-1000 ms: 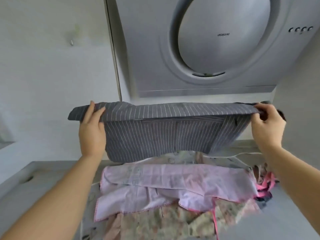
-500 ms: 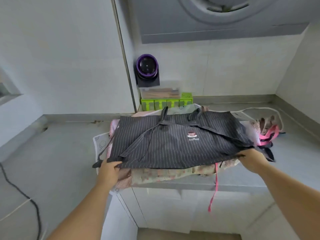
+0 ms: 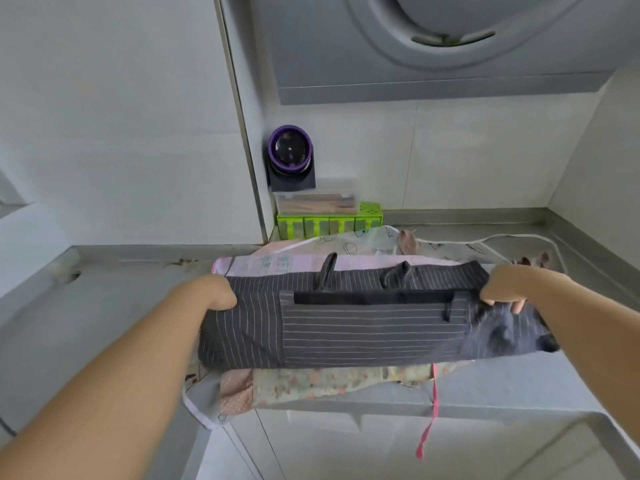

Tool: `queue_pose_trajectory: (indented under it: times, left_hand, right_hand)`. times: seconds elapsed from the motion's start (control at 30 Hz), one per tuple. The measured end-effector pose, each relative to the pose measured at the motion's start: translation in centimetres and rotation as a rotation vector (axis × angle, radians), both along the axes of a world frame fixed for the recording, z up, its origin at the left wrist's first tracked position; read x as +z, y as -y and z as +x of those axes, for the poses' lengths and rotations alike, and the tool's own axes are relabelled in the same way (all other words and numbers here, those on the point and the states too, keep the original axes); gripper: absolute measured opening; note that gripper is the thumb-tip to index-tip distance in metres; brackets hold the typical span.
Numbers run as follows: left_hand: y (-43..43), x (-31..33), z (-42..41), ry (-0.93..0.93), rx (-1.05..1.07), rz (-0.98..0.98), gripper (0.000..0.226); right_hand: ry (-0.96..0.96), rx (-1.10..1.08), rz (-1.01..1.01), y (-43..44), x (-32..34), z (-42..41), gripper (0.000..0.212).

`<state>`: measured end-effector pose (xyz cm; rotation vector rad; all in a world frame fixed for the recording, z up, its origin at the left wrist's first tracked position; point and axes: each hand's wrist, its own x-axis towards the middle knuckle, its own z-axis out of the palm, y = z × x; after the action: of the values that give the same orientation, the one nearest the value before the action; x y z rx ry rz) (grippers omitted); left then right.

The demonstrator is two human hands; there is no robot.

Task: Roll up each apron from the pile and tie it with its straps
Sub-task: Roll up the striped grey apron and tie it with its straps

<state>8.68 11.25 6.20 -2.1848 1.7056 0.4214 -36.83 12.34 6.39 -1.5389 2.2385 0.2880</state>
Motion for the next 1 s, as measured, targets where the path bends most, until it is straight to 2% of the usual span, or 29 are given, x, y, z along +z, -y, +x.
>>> queue_pose_trajectory:
  times: [0.03,0.1,0.2,0.23,0.37,0.5,0.57,0.7,0.8,0.93,1.0]
  left_hand:
    - [0.9,-0.5,0.0,-0.015,0.007,-0.037,0.036]
    - [2.8,-1.8,0.0,-0.056,0.037,-0.095,0.038]
    - [6.0,-3.9,0.3,-0.216,0.102,-0.257,0.066]
    - [7.0,-4.4,0.3,-0.257,0.114,-0.308,0.069]
    - [10.8,-6.9,0.3,-0.071,0.027,-0.358,0.041]
    - [12.6,-10.3,0.5,0.174,-0.056,-0.224,0.040]
    - [12.4,-10.8,-0.6,0.168,-0.116,-0.273,0.039]
    - [12.5,-12.8,-5.3,-0.113,-0.354,-0.448,0.038]
    - [12.1,-13.4,-9.2,-0.295,-0.567,-0.489,0.045]
    - [10.8,-14.8,-13.0,-0.317,-0.862,-0.335,0.061]
    - [10.3,-16.4,-13.5,-0.238,-1.003,-0.315,0.062]
  right_hand:
    - [-0.018,0.012,-0.033,0.8,-0.3,0.0,0.014]
    - [-0.060,0.035,-0.090,2.6,-1.0,0.0,0.015]
    - [-0.141,0.080,-0.155,5.6,-2.6,-0.2,0.016]
    - [-0.134,0.064,-0.194,6.6,-3.1,-0.2,0.013]
    - [-0.096,0.000,-0.294,10.4,-5.7,1.0,0.014]
    - [-0.307,0.039,-0.134,12.6,-9.6,2.6,0.035]
    - [-0.331,0.067,-0.171,13.2,-10.2,3.6,0.041]
    - [-0.054,-0.095,-0.177,16.6,-12.2,5.5,0.051]
    - [0.158,-0.081,-0.176,18.3,-12.8,6.1,0.026]
    - [0.418,0.011,-0.267,20.4,-11.5,7.9,0.004]
    - [0.523,-0.081,-0.412,21.7,-10.8,8.9,0.007]
